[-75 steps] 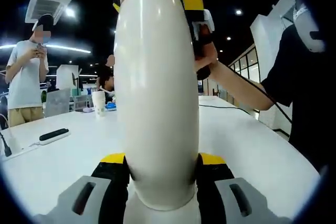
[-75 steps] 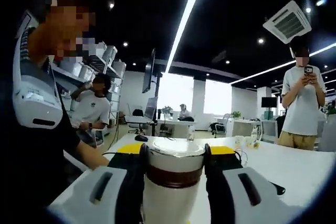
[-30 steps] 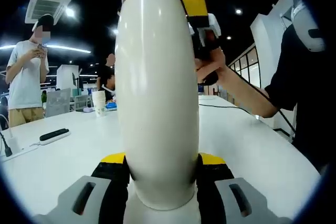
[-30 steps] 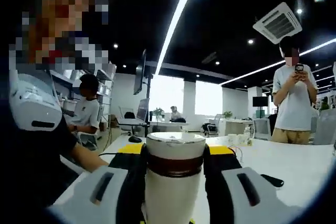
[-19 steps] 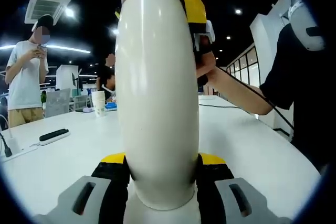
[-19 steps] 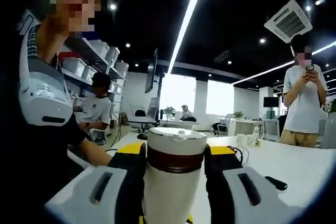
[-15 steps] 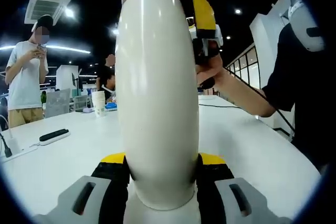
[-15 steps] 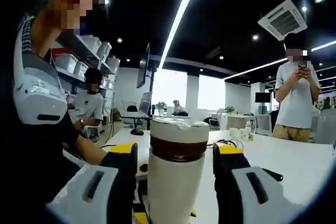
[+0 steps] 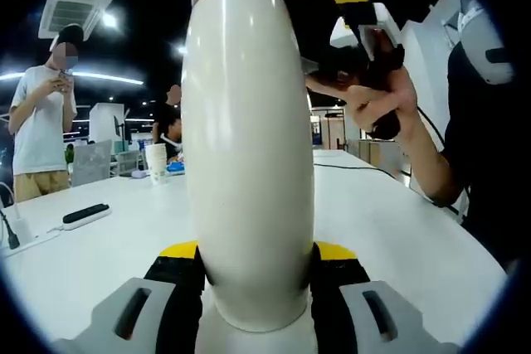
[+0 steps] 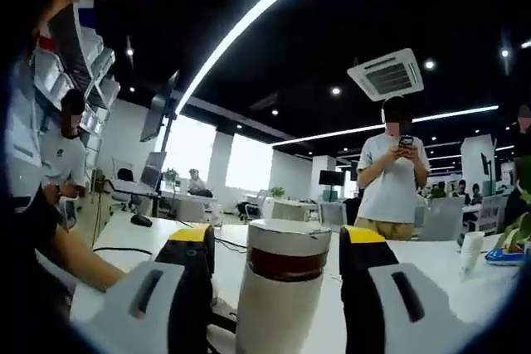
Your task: Grasp the water cup twist off the cup lid place the cup lid on the table
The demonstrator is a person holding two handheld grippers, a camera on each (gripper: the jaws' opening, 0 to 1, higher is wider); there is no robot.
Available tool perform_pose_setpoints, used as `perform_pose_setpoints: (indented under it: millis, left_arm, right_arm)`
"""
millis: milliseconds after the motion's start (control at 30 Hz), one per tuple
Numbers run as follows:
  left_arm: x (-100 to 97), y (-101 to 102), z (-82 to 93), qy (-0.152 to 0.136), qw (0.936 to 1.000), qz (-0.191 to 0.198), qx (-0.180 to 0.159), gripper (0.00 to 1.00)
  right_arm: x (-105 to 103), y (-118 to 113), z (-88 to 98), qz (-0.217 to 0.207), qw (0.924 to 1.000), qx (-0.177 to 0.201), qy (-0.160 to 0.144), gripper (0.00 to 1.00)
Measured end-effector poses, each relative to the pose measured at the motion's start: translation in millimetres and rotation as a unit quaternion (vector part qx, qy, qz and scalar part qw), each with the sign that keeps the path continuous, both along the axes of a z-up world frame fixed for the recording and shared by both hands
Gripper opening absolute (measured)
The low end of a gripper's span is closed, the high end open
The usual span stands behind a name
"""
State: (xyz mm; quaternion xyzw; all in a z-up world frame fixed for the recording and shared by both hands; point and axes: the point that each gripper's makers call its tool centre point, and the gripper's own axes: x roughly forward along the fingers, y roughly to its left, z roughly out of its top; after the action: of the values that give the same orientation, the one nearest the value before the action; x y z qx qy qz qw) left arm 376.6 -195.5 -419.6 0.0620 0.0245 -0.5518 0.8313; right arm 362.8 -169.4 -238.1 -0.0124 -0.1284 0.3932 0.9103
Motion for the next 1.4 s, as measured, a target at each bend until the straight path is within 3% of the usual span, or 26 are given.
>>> perform_pose_setpoints:
  millis: [100,167,367,533,600,733,867,1000,1067,1167,1267,1400]
  left_arm:
    - [0.0,0,-0.3,0.000,1.0000,0.001,0.001,0.51]
    - [-0.1,0,-0.5,0.000,1.0000,0.002,0.001,0.51]
    - [-0.6,0,-0.9,0.000,1.0000,0.002,0.002,0.51]
    - [-0.9,0,-0.9,0.001,1.0000,0.001,0.002,0.51]
    - [-0.8,0,-0.9,0.002,1.0000,0.001,0.001,0.51]
    - [-0.8,0,-0.8,0.005,1.0000,0.000,0.000,0.51]
    - [-0.9,0,-0.6,0.004,1.0000,-0.001,0.000,0.51]
    - [-1.0,0,-0.5,0.004,1.0000,-0.001,0.000,0.51]
    - [-0.8,0,-0.5,0.004,1.0000,-0.001,0.001,0.51]
    - [-0.5,0,-0.5,0.003,1.0000,-0.001,0.001,0.51]
    - [-0.3,0,-0.4,0.002,1.0000,-0.002,0.001,0.51]
    - [-0.1,1,-0.4,0.002,1.0000,-0.002,0.001,0.51]
  right_arm:
    - [12,-2,-1.7,-0.022,0.9997,-0.001,0.009,0.52]
    - [16,-1,-7.6,-0.018,0.9988,0.013,0.043,0.50]
    - [16,0,-8.3,0.007,0.9993,0.006,0.038,0.46]
    - [14,5,-8.0,0.070,0.9970,-0.027,0.018,0.46]
    - [15,7,-8.4,0.103,0.9937,-0.032,0.028,0.46]
    - [13,10,-8.8,0.188,0.9804,-0.047,0.034,0.46]
    - [11,10,-8.4,0.272,0.9613,-0.036,0.029,0.46]
    - [11,9,-8.3,0.314,0.9485,-0.033,0.022,0.46]
    - [11,10,-8.4,0.322,0.9458,-0.031,0.023,0.46]
    - [9,11,-8.5,0.321,0.9464,-0.031,0.022,0.46]
    - [12,7,-10.6,0.281,0.9584,-0.023,0.044,0.47]
    - [3,4,-5.9,0.232,0.9715,0.004,0.047,0.65]
